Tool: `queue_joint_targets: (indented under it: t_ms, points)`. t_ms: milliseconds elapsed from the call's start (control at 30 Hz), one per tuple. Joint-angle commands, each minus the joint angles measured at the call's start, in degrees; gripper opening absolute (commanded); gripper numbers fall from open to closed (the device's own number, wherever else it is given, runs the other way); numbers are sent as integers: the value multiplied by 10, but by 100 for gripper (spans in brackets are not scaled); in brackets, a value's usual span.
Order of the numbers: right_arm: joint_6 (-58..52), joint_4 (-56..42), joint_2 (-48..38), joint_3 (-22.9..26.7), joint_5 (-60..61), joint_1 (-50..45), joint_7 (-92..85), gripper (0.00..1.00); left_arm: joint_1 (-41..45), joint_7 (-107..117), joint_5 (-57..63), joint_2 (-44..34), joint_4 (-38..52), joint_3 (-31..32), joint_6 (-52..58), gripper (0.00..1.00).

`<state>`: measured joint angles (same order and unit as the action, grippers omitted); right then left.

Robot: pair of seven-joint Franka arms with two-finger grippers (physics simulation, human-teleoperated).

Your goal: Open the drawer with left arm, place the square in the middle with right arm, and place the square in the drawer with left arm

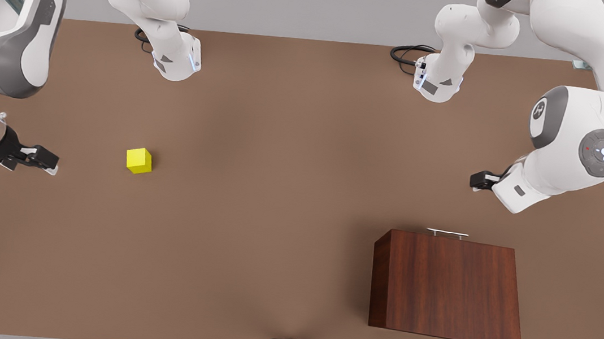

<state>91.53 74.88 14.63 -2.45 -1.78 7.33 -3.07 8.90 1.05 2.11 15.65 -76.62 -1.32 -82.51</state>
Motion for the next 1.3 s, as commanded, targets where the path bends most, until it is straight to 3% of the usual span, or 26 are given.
queue_joint_targets:
  t_ms: [0, 67, 200, 300, 433, 500, 567, 700, 767, 967, 1167, 1267]
  points:
    - [0, 0, 0, 0, -2, -2, 0, 100, 0, 0, 3, 0, 0, 0, 0, 100]
    - [0, 0, 0, 0, 7, 2, 0, 100, 0, 29, 2, -9, -15, 0, -26, 100]
    - [-11, 40, 1, -4, 7, -7, -9, 100, 0, 340, -4, -118, -227, 0, -229, 100]
    - [-123, 69, 22, -4, 8, -12, -8, 100, 0, 480, -7, -173, -363, 0, -378, 100]
    - [-65, 179, 22, -2, 49, -11, -10, 100, -1, 613, -11, -167, -450, 0, -534, 100]
    - [-15, 246, 15, -3, 49, -10, -11, 100, -7, 623, -45, -151, -468, -1, -568, 100]
    - [113, 366, -21, -1, 49, 11, -73, 100, -9, 623, -83, -150, -495, -1, -615, 100]
    - [200, 436, 7, 1, 18, 9, -79, 100, -13, 626, -171, -138, -533, -2, -685, 100]
    - [205, 441, 9, 1, 18, 10, -79, 100, -13, 626, -184, -130, -556, -2, -724, 100]
    - [353, 548, 15, 0, 17, 5, -191, 100, -13, 626, -207, -92, -564, -6, -767, 100]
    - [356, 562, 22, 0, 17, 1, -201, 100, -14, 626, -251, -78, -562, -6, -789, 100]
    - [414, 598, 29, 0, 18, 1, -201, 100, -14, 626, -256, -65, -559, -6, -801, 100]
